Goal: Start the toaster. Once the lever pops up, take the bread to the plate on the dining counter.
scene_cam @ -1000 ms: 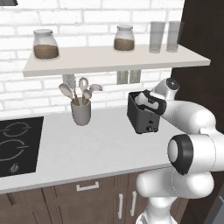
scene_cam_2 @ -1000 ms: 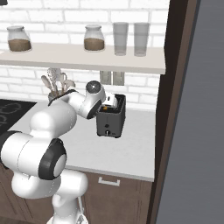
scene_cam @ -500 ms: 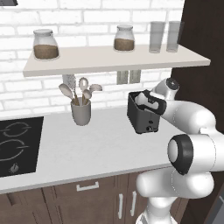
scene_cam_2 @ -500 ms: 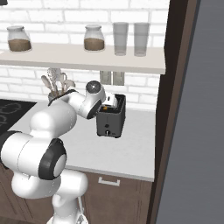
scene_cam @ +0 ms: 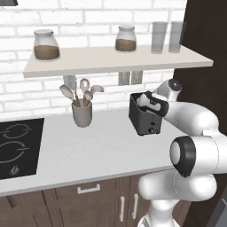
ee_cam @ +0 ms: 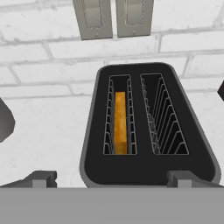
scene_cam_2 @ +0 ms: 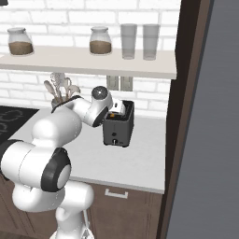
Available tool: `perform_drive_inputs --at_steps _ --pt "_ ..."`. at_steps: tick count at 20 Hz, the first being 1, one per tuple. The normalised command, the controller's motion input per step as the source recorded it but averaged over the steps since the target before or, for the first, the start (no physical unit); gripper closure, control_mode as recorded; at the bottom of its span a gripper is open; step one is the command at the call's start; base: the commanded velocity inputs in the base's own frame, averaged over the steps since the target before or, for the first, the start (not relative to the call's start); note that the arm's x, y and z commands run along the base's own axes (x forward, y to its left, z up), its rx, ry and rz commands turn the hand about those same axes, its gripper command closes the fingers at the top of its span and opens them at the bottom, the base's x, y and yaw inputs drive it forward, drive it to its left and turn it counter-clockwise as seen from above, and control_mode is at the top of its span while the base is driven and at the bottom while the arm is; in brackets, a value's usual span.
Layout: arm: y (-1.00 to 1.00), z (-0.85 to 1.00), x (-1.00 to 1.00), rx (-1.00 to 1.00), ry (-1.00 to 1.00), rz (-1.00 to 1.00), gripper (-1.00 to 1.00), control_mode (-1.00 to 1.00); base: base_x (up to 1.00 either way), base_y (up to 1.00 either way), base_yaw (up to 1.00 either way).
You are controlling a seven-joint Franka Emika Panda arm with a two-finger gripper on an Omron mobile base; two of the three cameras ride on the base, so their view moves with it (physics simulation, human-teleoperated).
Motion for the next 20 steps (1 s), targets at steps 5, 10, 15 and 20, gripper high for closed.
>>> perform_drive_inputs --at_steps 5,10,15,20 --pt "0.0 0.0 0.0 0.0 0.0 0.0 -1.0 -1.0 0.0 0.0 0.0" --pt "0.0 0.0 0.0 0.0 0.0 0.0 -1.0 -1.0 0.0 0.0 0.0" --pt "0.0 0.0 0.0 0.0 0.0 0.0 -1.0 -1.0 0.0 0.0 0.0" --pt "0.0 0.0 0.0 0.0 0.0 0.0 -1.0 -1.0 0.0 0.0 0.0"
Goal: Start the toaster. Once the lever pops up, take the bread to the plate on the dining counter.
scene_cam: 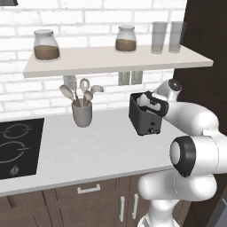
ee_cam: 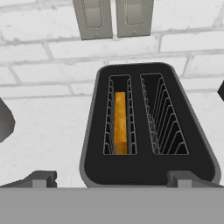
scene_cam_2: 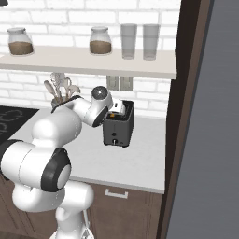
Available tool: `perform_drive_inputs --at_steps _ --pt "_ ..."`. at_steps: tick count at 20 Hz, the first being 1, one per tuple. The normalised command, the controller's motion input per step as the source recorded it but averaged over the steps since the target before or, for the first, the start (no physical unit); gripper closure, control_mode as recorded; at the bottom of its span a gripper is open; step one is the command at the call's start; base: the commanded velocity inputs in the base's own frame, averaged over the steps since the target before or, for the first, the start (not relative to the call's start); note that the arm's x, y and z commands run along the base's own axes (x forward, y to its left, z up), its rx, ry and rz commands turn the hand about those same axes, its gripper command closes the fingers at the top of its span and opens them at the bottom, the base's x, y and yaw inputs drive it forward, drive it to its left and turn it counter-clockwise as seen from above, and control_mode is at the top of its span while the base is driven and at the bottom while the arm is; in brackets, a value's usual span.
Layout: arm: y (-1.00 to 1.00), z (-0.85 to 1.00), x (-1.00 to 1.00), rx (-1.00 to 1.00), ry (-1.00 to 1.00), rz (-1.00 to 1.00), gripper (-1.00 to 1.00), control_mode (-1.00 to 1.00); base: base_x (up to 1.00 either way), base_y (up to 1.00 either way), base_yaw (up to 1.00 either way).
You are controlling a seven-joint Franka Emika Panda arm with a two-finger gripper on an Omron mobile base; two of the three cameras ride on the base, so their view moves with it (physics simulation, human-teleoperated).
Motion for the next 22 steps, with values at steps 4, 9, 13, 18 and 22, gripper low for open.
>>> perform_drive_inputs --at_steps 4,9,13,18,22 --pt "0.0 0.0 0.0 0.0 0.0 0.0 -1.0 -1.0 0.0 0.0 0.0" --pt "0.0 0.0 0.0 0.0 0.0 0.0 -1.0 -1.0 0.0 0.0 0.0" --pt "0.0 0.0 0.0 0.0 0.0 0.0 -1.0 -1.0 0.0 0.0 0.0" --pt "0.0 0.0 0.0 0.0 0.0 0.0 -1.0 -1.0 0.0 0.0 0.0" --pt "0.0 0.0 0.0 0.0 0.0 0.0 -1.0 -1.0 0.0 0.0 0.0"
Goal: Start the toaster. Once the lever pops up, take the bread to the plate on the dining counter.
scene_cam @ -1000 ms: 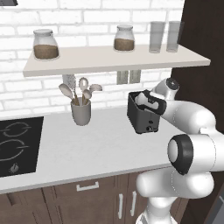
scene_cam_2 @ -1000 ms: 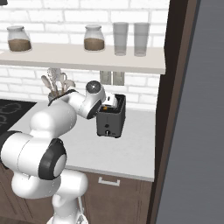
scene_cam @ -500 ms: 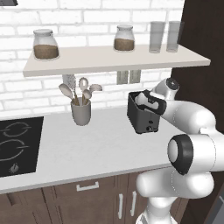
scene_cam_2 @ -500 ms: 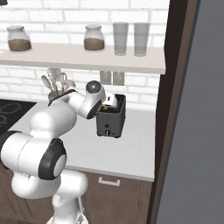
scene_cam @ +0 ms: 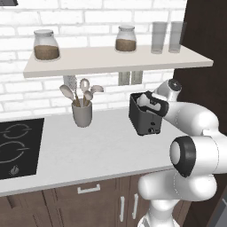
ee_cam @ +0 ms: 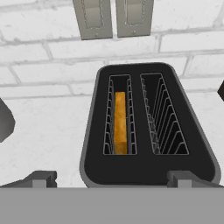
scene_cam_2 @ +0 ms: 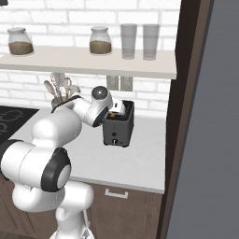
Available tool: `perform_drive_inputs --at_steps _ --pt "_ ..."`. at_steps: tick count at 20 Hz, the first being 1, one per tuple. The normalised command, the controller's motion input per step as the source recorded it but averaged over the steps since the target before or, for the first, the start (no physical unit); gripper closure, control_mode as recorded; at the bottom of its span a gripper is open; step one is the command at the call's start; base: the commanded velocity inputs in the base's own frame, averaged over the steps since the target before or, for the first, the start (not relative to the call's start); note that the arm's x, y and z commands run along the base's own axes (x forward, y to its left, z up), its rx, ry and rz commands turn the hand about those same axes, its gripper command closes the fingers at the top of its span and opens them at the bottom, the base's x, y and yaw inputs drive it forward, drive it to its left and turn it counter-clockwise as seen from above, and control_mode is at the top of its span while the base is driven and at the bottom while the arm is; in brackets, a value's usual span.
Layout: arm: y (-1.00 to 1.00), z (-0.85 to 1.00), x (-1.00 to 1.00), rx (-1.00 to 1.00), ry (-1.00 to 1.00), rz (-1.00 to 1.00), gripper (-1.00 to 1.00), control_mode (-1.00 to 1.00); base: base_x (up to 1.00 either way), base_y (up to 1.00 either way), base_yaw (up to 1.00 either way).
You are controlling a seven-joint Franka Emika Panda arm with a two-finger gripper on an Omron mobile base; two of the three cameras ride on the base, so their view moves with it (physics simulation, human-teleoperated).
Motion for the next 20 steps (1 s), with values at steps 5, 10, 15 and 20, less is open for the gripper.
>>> perform_drive_inputs --at_steps 5,10,15,20 --pt "0.0 0.0 0.0 0.0 0.0 0.0 -1.0 -1.0 0.0 0.0 0.0" --pt "0.0 0.0 0.0 0.0 0.0 0.0 -1.0 -1.0 0.0 0.0 0.0" --pt "0.0 0.0 0.0 0.0 0.0 0.0 -1.0 -1.0 0.0 0.0 0.0" --pt "0.0 0.0 0.0 0.0 0.0 0.0 -1.0 -1.0 0.0 0.0 0.0"
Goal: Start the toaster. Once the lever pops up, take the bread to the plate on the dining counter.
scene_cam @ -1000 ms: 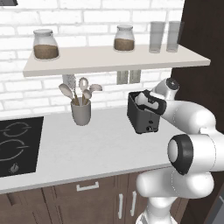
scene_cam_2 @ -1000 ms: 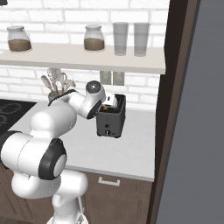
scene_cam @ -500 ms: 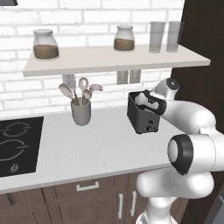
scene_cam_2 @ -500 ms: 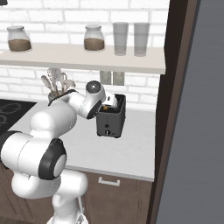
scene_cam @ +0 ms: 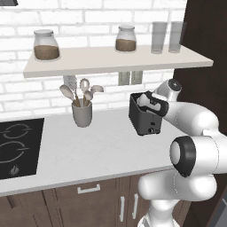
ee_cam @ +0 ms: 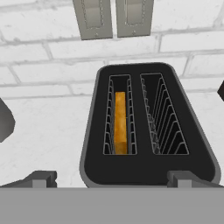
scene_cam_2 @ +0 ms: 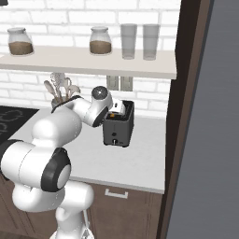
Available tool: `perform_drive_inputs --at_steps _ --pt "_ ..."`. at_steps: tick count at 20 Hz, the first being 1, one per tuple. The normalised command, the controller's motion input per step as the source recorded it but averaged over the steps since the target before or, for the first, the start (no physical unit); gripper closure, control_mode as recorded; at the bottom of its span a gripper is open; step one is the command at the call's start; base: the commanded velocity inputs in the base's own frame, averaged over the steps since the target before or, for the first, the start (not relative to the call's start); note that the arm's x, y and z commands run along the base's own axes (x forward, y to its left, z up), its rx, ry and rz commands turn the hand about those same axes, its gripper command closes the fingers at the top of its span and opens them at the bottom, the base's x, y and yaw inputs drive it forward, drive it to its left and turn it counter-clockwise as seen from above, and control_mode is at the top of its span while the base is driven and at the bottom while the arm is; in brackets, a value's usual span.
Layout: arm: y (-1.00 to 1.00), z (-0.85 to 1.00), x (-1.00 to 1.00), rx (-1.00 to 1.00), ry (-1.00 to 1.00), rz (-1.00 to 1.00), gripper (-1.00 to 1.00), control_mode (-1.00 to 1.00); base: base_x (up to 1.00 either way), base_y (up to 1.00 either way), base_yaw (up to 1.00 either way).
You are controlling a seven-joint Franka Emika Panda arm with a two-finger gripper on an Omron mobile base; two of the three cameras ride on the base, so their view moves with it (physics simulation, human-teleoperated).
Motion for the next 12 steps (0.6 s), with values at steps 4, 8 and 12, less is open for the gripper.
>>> perform_drive_inputs --at_steps 4,8,12 --pt "0.0 0.0 0.0 0.0 0.0 0.0 -1.0 -1.0 0.0 0.0 0.0" --pt "0.0 0.0 0.0 0.0 0.0 0.0 -1.0 -1.0 0.0 0.0 0.0" --pt "0.0 0.0 0.0 0.0 0.0 0.0 -1.0 -1.0 0.0 0.0 0.0"
